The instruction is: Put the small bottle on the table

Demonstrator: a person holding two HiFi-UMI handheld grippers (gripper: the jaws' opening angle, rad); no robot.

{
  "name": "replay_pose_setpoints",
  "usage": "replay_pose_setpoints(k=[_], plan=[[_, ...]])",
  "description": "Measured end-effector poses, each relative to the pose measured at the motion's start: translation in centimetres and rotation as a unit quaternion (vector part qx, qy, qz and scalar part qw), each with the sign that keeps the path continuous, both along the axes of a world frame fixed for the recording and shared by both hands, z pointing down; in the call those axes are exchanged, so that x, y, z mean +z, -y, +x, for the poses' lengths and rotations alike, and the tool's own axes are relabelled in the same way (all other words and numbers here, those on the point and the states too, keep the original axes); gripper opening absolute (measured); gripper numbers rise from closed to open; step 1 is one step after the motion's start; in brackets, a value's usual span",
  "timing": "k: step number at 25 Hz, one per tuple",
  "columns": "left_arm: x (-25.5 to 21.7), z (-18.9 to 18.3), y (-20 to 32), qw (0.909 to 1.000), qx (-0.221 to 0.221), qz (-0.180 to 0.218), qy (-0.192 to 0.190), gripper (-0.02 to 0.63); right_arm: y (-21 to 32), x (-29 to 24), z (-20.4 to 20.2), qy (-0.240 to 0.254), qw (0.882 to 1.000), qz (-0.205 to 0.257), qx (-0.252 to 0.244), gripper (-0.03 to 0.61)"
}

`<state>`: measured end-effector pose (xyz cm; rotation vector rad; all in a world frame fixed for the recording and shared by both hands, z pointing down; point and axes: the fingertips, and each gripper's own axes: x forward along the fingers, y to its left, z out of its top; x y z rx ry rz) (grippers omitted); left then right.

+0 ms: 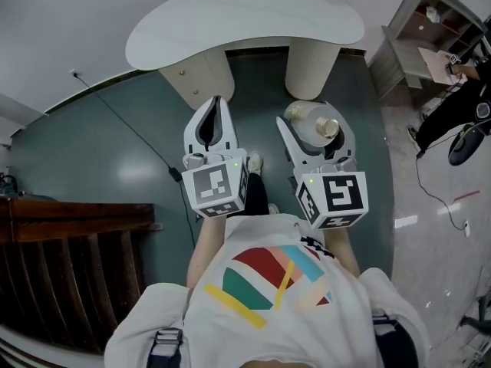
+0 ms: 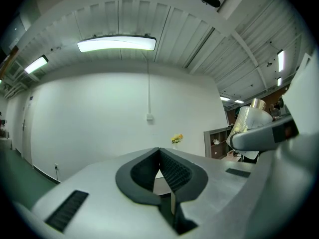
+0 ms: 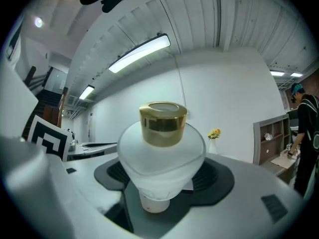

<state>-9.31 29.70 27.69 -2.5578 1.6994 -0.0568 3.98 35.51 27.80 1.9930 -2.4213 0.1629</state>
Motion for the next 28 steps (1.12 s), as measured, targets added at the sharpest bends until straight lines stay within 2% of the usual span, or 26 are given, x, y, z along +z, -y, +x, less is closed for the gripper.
replay_pose_setpoints(k=[10,16,24,28], plan=[[-0.7,0.0,0.9,0.9998,0.0,0.02,0.001,0.016,0.6,0.1,0.4,0.01,1.0,0.005,-0.001,0.342],[-1.6,-0.1,1.4,0.9992,-0.001,0.041,0.002,0.015,1.2,-1.0,0.9,0.009,1.0,0.024,0.007,0.342],[-1.6,-1.0,4.8,0.998,-0.001,0.06,-0.022,0.016,4.1,-1.1,-0.1,-0.014,0.999,0.038,0.002,0.342],[-1.4,-1.5,7.3,0.9977,-0.008,0.056,-0.035,0.016,6.8,-0.8,0.0,-0.027,0.999,0.029,-0.002,0.342]])
